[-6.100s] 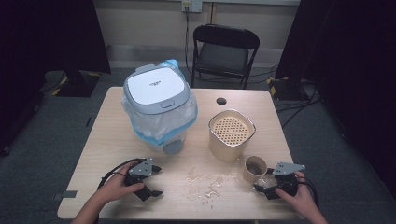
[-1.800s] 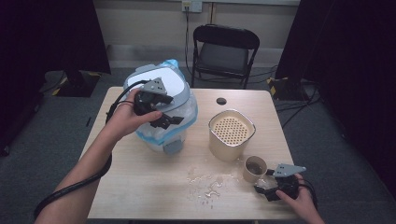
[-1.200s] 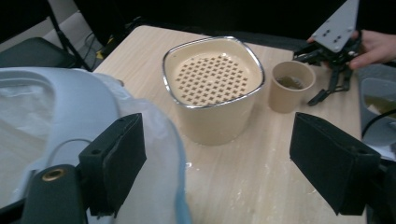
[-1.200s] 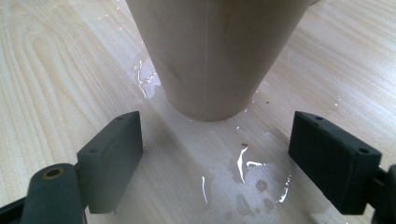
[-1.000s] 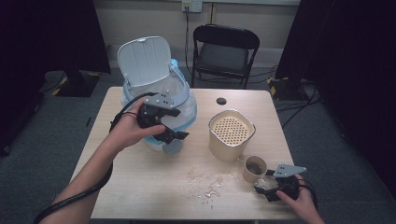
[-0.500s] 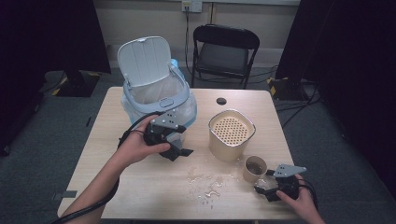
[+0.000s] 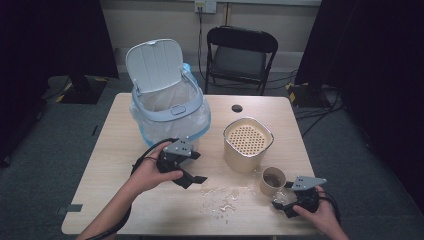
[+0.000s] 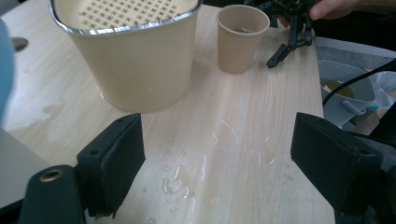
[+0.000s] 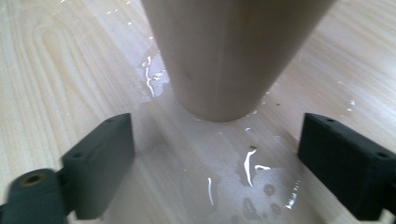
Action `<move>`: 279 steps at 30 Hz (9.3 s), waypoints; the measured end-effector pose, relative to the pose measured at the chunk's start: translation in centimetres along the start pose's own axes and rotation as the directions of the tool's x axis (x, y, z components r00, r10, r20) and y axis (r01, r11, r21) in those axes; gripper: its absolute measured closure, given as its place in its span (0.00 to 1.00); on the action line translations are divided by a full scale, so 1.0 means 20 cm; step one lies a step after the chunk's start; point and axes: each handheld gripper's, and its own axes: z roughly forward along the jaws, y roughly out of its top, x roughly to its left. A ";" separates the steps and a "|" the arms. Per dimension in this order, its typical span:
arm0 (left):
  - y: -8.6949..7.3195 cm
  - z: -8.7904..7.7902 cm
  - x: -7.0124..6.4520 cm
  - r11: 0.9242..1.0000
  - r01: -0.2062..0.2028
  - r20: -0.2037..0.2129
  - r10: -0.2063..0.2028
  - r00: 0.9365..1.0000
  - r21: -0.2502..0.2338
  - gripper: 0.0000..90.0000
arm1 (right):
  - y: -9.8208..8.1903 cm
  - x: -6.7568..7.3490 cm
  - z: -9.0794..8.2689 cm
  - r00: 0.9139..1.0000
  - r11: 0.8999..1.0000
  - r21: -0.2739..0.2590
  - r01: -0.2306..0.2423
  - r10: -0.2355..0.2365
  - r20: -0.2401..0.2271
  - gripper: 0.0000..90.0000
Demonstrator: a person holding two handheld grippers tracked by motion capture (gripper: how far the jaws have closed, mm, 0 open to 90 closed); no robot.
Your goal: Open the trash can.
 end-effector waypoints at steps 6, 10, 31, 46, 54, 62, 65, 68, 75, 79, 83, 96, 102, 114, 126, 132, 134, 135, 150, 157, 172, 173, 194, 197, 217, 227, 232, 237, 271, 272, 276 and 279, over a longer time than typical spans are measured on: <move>-0.09 0.06 -0.02 1.000 0.024 0.009 -0.024 1.000 0.000 0.19 | 0.00 0.00 0.00 1.000 1.000 0.008 0.001 -0.001 -0.005 0.08; -0.14 0.08 -0.02 1.000 0.025 0.010 -0.026 1.000 0.018 0.19 | 0.00 0.00 0.00 1.000 1.000 0.008 0.001 -0.001 -0.005 0.08; -0.45 0.22 -0.01 0.993 0.038 0.005 -0.039 0.999 0.107 0.19 | 0.01 0.00 0.00 1.000 1.000 -0.010 0.002 -0.002 -0.005 0.15; -0.52 0.23 -0.01 0.985 -0.053 -0.022 0.057 0.998 0.164 0.19 | 0.01 -0.02 0.00 1.000 1.000 -0.030 -0.008 0.008 -0.021 0.15; -0.55 0.23 -0.01 0.991 -0.045 -0.019 0.048 0.999 0.127 0.17 | 0.04 -0.03 -0.03 1.000 0.997 -0.081 -0.008 0.006 -0.023 0.15; -0.56 0.23 0.00 0.994 -0.042 -0.015 0.044 0.999 0.100 0.16 | 0.06 -0.03 -0.03 0.999 0.994 -0.112 -0.014 0.011 -0.030 0.15; -0.56 0.23 0.00 0.994 -0.043 -0.015 0.044 0.999 0.098 0.16 | 0.07 -0.03 -0.03 0.999 0.993 -0.121 -0.011 0.007 -0.039 0.16; -0.56 0.23 0.00 0.994 -0.043 -0.016 0.045 0.999 0.105 0.16 | 0.08 -0.03 -0.03 0.999 0.992 -0.128 -0.007 0.002 -0.040 0.16; -0.56 0.23 -0.01 0.994 -0.040 -0.020 0.042 0.999 0.106 0.16 | 0.10 -0.04 -0.02 0.999 0.987 -0.161 -0.023 0.016 -0.045 0.16; -0.56 0.23 -0.01 0.994 -0.041 -0.019 0.043 0.999 0.105 0.16 | 0.10 -0.05 0.00 0.998 0.984 -0.172 -0.033 0.024 -0.057 0.16; -0.56 0.23 -0.01 0.993 -0.042 -0.016 0.044 0.999 0.106 0.16 | 0.12 -0.05 0.02 0.997 0.978 -0.201 -0.051 0.038 -0.068 0.16; -0.56 0.23 0.00 0.993 -0.042 -0.015 0.044 0.999 0.107 0.16 | 0.10 -0.05 0.05 0.993 0.953 -0.284 -0.103 0.080 -0.092 0.21; -0.56 0.23 0.00 0.993 -0.043 -0.015 0.044 0.999 0.108 0.16 | 0.09 -0.05 0.05 0.991 0.940 -0.320 -0.120 0.092 -0.100 0.23; -0.56 0.23 0.00 0.993 -0.043 -0.015 0.045 0.999 0.110 0.16 | 0.10 -0.04 0.06 0.993 0.934 -0.342 -0.107 0.083 -0.084 0.25; -0.56 0.23 0.00 0.993 -0.044 -0.015 0.046 0.999 0.110 0.16 | 0.09 -0.04 0.05 0.995 0.931 -0.351 -0.097 0.079 -0.067 0.28; -0.56 0.23 0.00 0.993 -0.044 -0.015 0.046 0.999 0.110 0.16 | 0.10 -0.05 0.03 0.996 0.940 -0.329 -0.092 0.079 -0.052 0.29; -0.56 0.23 0.00 0.993 -0.043 -0.016 0.045 0.999 0.110 0.16 | 0.10 -0.06 0.03 0.996 0.942 -0.324 -0.085 0.074 -0.045 0.29; -0.56 0.23 0.00 0.993 -0.043 -0.015 0.045 0.999 0.110 0.16 | 0.10 -0.06 0.03 0.996 0.944 -0.320 -0.083 0.070 -0.051 0.29; -0.56 0.23 0.00 0.993 -0.044 -0.015 0.046 0.999 0.108 0.15 | 0.18 -0.19 -0.06 0.997 0.947 -0.313 -0.069 0.075 0.005 0.29; -0.56 0.23 0.00 0.993 -0.044 -0.015 0.046 0.999 0.108 0.15 | 0.23 -0.29 -0.07 0.996 0.950 -0.302 -0.073 0.087 0.033 0.29; -0.56 0.23 0.00 0.993 -0.044 -0.015 0.046 0.999 0.108 0.15 | 0.30 -0.45 -0.03 0.994 0.952 -0.298 -0.075 0.097 0.060 0.30; -0.56 0.23 0.00 0.993 -0.045 -0.015 0.046 0.999 0.108 0.15 | 0.31 -0.48 -0.02 0.993 0.951 -0.298 -0.075 0.099 0.066 0.30; -0.56 0.23 0.00 0.993 -0.045 -0.014 0.046 0.999 0.108 0.15 | 0.46 -0.66 0.02 0.989 0.949 -0.307 -0.068 0.104 0.104 0.30; -0.56 0.23 0.00 0.993 -0.045 -0.014 0.047 0.999 0.109 0.15 | 0.49 -0.69 0.02 0.988 0.949 -0.309 -0.064 0.104 0.114 0.30; -0.56 0.23 -0.01 0.993 -0.047 -0.005 0.048 0.999 0.106 0.14 | 0.71 -0.78 0.04 0.986 0.946 -0.325 0.006 0.048 0.160 0.30; -0.56 0.23 -0.01 0.993 -0.046 -0.005 0.047 0.999 0.106 0.14 | 0.80 -0.76 0.06 0.985 0.947 -0.314 0.065 -0.010 0.173 0.30; -0.56 0.23 -0.01 0.993 -0.047 -0.005 0.048 0.999 0.106 0.14 | 0.85 -0.74 0.07 0.978 0.943 -0.306 0.132 -0.074 0.193 0.30; -0.56 0.23 0.00 0.992 -0.055 -0.007 0.056 0.998 0.110 0.13 | 0.88 -0.73 0.07 0.973 0.931 -0.329 0.159 -0.092 0.210 0.30; -0.56 0.23 -0.01 0.993 -0.053 -0.006 0.054 0.999 0.110 0.13 | 1.06 -0.50 0.08 0.755 0.768 -0.140 0.625 -0.549 0.358 0.31; -0.56 0.23 -0.01 0.993 -0.053 -0.006 0.054 0.999 0.110 0.13 | 1.05 -0.49 0.09 0.738 0.756 -0.117 0.643 -0.573 0.355 0.31; -0.56 0.23 0.00 0.992 -0.053 -0.005 0.054 0.999 0.113 0.12 | 1.05 -0.45 0.10 0.688 0.723 -0.050 0.689 -0.632 0.357 0.31; -0.56 0.24 -0.01 0.993 -0.045 -0.002 0.046 0.999 0.113 0.12 | 1.06 -0.42 0.11 0.631 0.678 0.010 0.735 -0.689 0.357 0.31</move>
